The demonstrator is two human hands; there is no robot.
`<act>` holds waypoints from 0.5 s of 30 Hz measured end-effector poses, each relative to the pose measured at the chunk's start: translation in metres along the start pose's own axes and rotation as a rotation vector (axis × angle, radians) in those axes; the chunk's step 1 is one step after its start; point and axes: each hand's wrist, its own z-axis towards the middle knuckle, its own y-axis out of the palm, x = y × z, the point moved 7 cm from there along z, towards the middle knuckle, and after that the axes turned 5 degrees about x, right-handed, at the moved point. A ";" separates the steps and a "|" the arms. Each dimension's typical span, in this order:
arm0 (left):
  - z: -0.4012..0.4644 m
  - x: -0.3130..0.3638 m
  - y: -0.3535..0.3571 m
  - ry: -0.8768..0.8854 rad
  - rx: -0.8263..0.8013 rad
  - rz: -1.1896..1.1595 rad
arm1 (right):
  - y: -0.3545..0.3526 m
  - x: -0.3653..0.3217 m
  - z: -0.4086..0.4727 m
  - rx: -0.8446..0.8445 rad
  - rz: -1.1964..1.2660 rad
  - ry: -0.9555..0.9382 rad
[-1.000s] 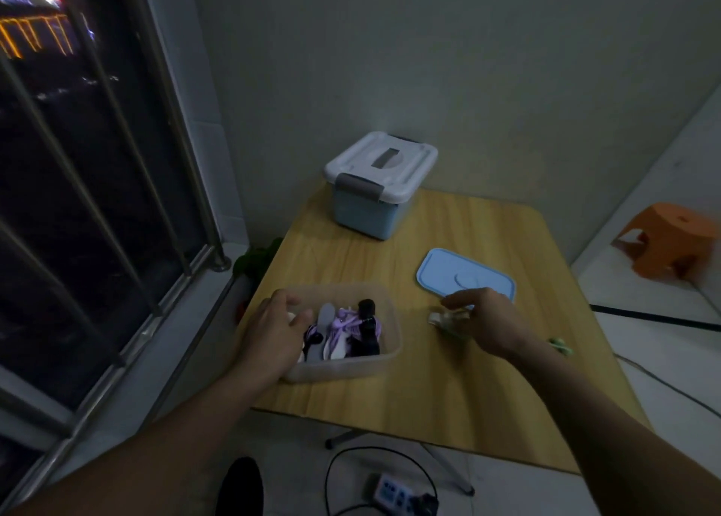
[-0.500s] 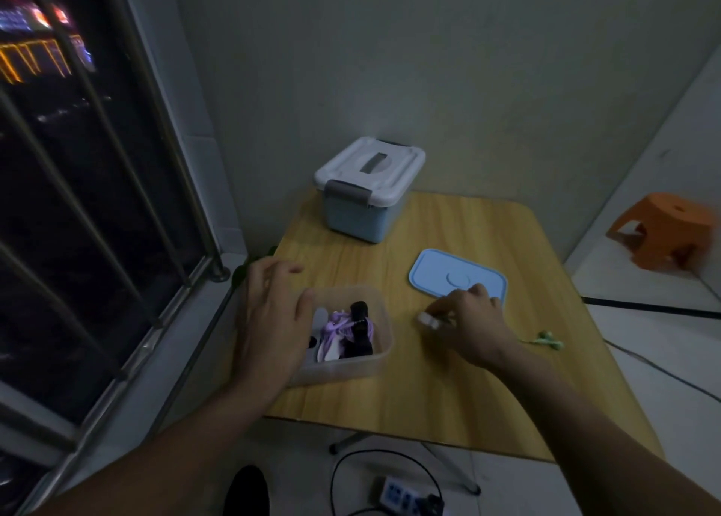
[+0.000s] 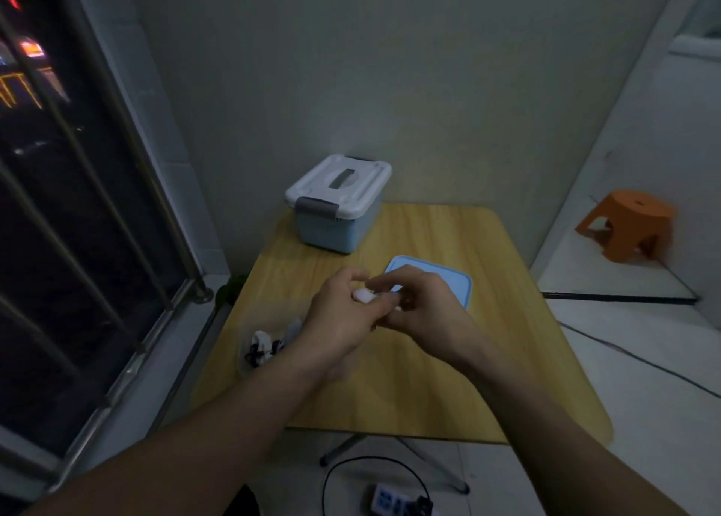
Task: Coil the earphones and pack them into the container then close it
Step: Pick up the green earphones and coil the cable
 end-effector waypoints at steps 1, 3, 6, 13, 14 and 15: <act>0.000 0.000 0.000 -0.036 0.004 -0.066 | 0.000 -0.004 -0.001 0.006 0.045 0.006; -0.002 0.003 -0.002 -0.061 0.011 -0.121 | 0.000 -0.005 -0.004 0.017 0.107 0.016; -0.008 0.012 -0.007 -0.058 0.035 -0.131 | -0.005 0.000 -0.011 0.035 0.198 0.085; -0.024 0.038 -0.016 0.021 0.004 -0.221 | -0.026 -0.001 -0.030 0.062 0.432 0.209; -0.026 0.042 -0.017 0.034 0.000 -0.221 | -0.029 -0.004 -0.033 0.066 0.438 0.203; -0.028 0.045 -0.017 0.042 -0.006 -0.221 | -0.033 -0.007 -0.035 0.067 0.442 0.192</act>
